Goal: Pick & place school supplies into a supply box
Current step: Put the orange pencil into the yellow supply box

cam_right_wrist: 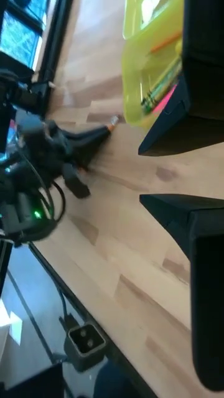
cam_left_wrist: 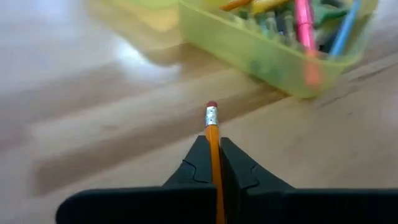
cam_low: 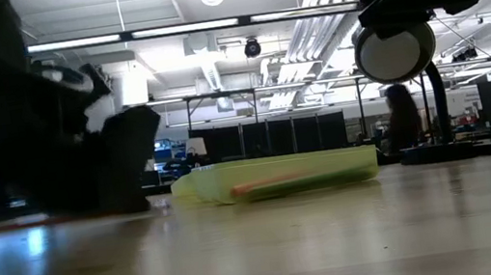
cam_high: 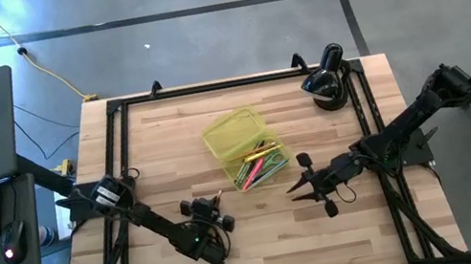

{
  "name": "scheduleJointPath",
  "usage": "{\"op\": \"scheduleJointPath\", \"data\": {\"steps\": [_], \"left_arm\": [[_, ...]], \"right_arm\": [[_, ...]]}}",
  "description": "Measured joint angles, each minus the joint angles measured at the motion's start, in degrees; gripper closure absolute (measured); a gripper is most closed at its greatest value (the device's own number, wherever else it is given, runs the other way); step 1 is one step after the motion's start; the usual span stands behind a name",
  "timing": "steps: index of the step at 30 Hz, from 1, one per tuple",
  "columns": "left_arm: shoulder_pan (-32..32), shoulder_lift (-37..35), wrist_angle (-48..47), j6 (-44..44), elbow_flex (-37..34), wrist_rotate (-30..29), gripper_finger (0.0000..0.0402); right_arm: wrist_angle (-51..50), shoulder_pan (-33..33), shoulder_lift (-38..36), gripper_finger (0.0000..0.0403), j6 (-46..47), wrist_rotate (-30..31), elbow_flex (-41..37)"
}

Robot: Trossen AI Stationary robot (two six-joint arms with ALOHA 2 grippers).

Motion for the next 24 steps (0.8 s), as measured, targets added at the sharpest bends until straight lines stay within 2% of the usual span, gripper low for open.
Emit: {"op": "scheduleJointPath", "data": {"steps": [7, 11, 15, 17, 20, 24], "left_arm": [[1.0, -6.8, -18.2, 2.2, 7.7, -1.0, 0.0374], [3.9, -11.0, -17.5, 9.3, 11.9, 0.7, 0.0374], [9.5, -11.8, -9.2, 26.9, 13.8, 6.5, 0.0374], [12.9, -11.9, -1.4, 36.5, 13.9, 9.4, 0.0374], [18.7, -11.2, 11.6, 49.5, 12.7, 16.7, 0.0374], [26.0, -8.9, 22.7, 59.8, 12.3, 24.2, 0.0374]], "right_arm": [[-0.5, 0.0, 0.0, 0.0316, 2.7, -1.6, 0.0], [-0.4, 0.0, 0.0, 0.0315, 2.5, -1.6, 0.0], [-1.1, 0.0, 0.0, 0.0316, 2.9, -1.6, 0.0], [-2.8, 0.0, 0.0, 0.0316, 4.2, -1.6, 0.0], [-6.7, 0.4, 0.0, 0.0316, 7.1, -1.4, 0.0], [-11.7, 1.1, 0.0, 0.0316, 7.7, -1.2, 0.0]]}}
